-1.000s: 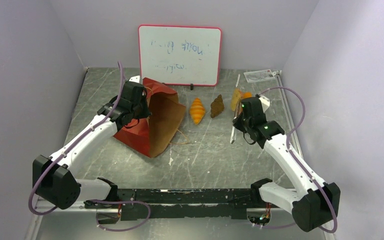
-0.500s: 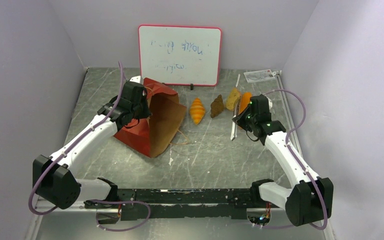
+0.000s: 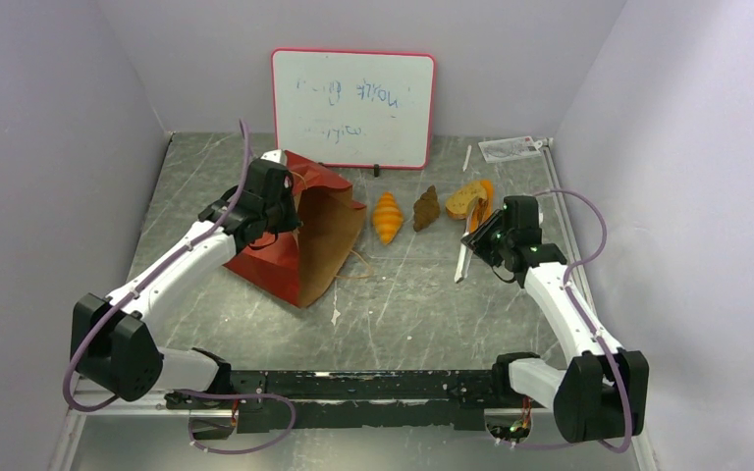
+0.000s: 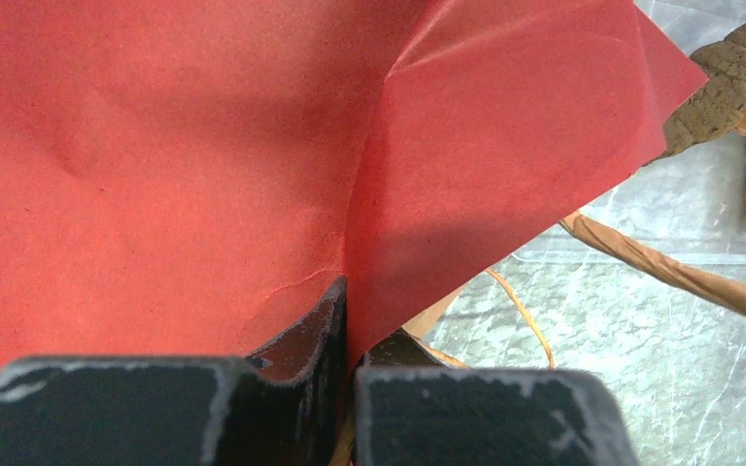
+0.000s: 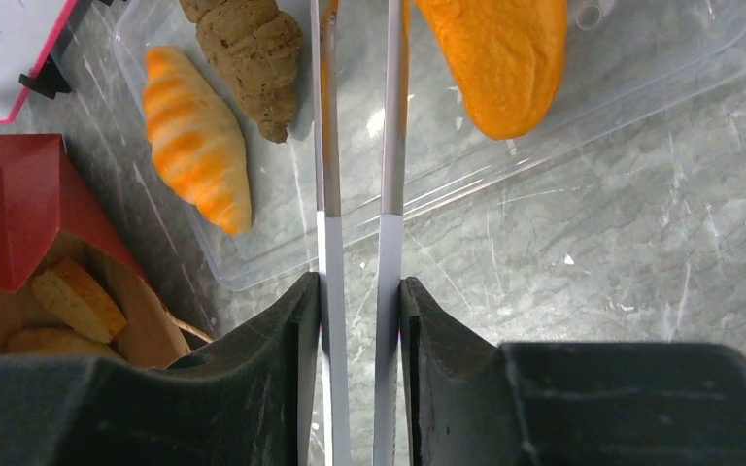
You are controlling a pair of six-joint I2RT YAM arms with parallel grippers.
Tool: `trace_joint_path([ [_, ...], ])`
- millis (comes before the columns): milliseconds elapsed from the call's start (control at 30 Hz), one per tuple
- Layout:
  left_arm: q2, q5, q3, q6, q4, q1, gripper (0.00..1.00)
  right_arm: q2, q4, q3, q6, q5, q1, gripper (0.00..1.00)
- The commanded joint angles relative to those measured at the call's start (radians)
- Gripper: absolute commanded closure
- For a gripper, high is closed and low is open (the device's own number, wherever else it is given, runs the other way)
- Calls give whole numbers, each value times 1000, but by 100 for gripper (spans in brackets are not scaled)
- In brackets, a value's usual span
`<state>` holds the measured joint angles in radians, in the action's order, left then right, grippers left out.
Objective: Take the fake bread out of the paper bag
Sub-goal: Place the fake bread in the container.
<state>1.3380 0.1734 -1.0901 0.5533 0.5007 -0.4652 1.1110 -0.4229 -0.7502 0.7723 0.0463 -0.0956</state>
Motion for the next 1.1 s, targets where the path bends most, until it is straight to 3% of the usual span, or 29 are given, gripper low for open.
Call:
trace_joint_path([
  [0,16,-25,-29,-8,-34,7,92,-27,10,2,3,36,19,65],
  [1067,55,-23,-69,-19,-10,7,92,-141,-60,38,34,49,30,61],
])
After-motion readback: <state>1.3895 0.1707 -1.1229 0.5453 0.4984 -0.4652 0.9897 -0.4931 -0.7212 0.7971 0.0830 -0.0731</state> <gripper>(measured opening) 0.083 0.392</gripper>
